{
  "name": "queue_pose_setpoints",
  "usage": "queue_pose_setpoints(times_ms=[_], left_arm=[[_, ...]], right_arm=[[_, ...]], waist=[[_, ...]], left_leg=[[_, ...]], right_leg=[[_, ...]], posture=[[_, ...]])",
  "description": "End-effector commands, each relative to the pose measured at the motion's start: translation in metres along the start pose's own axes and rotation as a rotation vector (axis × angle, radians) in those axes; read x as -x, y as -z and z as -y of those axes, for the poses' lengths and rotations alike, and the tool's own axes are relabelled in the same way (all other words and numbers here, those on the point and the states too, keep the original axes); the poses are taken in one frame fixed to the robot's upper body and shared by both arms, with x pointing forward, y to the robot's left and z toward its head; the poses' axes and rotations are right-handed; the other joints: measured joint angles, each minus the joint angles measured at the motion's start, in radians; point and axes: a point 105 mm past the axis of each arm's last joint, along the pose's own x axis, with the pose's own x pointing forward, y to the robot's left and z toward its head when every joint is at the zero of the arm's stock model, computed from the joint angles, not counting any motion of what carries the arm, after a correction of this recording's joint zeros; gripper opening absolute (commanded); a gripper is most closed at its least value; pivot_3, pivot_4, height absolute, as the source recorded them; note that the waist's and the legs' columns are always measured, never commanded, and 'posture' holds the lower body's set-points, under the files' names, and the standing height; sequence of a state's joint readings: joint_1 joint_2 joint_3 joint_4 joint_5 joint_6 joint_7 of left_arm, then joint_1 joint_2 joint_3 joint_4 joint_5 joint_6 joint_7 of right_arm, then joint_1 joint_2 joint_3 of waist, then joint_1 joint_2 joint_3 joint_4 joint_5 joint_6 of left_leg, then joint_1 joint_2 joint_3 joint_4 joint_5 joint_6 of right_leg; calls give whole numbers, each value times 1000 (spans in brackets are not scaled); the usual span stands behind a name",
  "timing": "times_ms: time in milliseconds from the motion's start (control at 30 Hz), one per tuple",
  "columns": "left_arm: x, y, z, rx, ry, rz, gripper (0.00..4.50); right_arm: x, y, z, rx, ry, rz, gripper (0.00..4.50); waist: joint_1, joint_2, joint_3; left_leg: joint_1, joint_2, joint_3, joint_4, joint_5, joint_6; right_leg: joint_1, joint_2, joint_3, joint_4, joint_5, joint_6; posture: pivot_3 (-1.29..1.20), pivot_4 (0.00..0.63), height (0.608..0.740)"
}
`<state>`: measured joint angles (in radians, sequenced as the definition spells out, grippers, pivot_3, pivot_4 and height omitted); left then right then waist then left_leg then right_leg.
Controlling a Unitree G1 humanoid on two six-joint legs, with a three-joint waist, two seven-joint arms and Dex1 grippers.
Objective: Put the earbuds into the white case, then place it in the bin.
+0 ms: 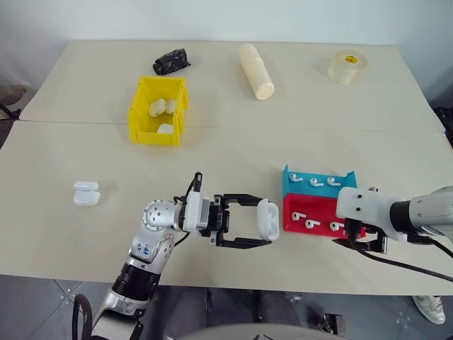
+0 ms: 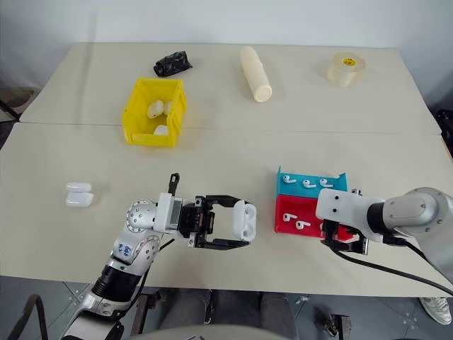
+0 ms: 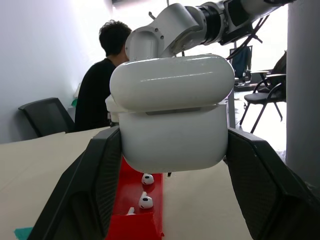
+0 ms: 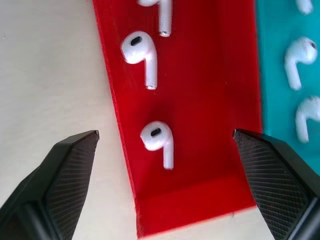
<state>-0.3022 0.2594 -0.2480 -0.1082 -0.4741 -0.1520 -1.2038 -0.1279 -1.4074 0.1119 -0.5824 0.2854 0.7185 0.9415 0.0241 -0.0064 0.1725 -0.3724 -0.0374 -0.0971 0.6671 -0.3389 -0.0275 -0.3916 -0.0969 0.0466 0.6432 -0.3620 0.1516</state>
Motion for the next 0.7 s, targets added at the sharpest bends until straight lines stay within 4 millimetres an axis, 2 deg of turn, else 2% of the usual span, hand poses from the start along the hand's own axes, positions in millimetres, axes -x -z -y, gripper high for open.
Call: queue_pose_setpoints(times_ms=[33, 133, 300, 700], left_arm=[[-4, -8, 0, -24, 7, 18, 2800], [-3, -9, 1, -19, 5, 17, 2800], [-3, -10, 1, -14, 4, 16, 2800], [-3, -12, 0, -19, -7, 11, 2800]], right_arm=[[0, -1, 5, 48, -4, 2, 3588], [-1, -1, 4, 97, -33, -2, 2564], [-3, -4, 6, 147, -61, 12, 2564], [-17, 8, 10, 190, -97, -8, 2564]], waist=[[0, 0, 0], [0, 0, 0], [-1, 0, 0], [-1, 0, 0]], left_leg=[[0, 0, 0, 0, 0, 0], [0, 0, 0, 0, 0, 0], [0, 0, 0, 0, 0, 0], [0, 0, 0, 0, 0, 0]], right_leg=[[0, 0, 0, 0, 0, 0], [0, 0, 0, 0, 0, 0], [0, 0, 0, 0, 0, 0], [0, 0, 0, 0, 0, 0]], posture=[[0, 150, 740], [0, 150, 740], [0, 150, 740], [0, 150, 740]])
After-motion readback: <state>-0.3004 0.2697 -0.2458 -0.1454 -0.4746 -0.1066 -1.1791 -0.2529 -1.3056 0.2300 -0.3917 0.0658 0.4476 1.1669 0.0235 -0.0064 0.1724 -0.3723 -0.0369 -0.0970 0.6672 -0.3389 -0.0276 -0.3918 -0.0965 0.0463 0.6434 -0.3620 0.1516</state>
